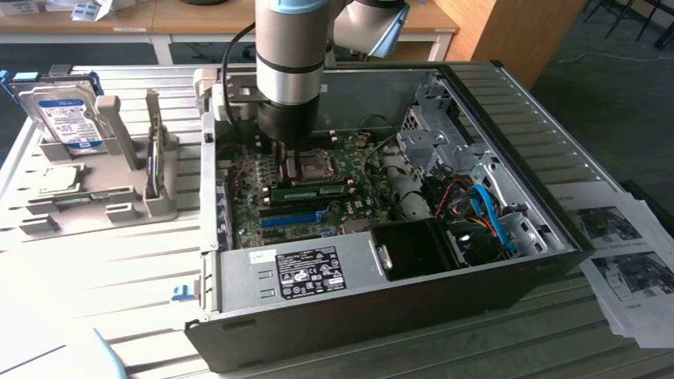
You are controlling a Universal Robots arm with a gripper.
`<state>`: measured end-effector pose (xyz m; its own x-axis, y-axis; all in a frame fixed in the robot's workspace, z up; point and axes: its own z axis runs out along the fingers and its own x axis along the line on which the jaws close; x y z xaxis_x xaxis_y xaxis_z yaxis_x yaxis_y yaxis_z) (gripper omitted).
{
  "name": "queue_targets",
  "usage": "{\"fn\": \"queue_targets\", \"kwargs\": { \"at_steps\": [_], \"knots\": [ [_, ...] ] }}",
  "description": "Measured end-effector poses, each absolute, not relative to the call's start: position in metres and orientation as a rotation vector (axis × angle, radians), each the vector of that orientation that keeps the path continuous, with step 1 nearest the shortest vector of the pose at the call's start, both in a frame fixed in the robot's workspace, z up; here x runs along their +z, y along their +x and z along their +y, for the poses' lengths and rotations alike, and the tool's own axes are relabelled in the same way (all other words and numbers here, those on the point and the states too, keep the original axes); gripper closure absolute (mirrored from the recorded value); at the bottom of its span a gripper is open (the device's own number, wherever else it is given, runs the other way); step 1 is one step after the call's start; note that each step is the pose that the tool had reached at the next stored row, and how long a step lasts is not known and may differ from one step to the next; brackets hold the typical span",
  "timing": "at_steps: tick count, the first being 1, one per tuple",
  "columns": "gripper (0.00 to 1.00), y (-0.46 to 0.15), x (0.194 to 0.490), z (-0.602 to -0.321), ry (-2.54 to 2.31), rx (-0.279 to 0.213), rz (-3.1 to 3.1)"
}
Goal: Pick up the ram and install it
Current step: 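Press down the ram until it locks into place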
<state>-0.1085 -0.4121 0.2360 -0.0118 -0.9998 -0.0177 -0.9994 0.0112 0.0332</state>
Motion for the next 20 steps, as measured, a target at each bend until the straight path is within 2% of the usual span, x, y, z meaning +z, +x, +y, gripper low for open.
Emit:
{"fn": "queue_targets", "kwargs": {
  "at_steps": [20],
  "knots": [
    [0.91,-0.1085,0.231,-0.4122,2.201,-0.056,-2.226]
  ]
}}
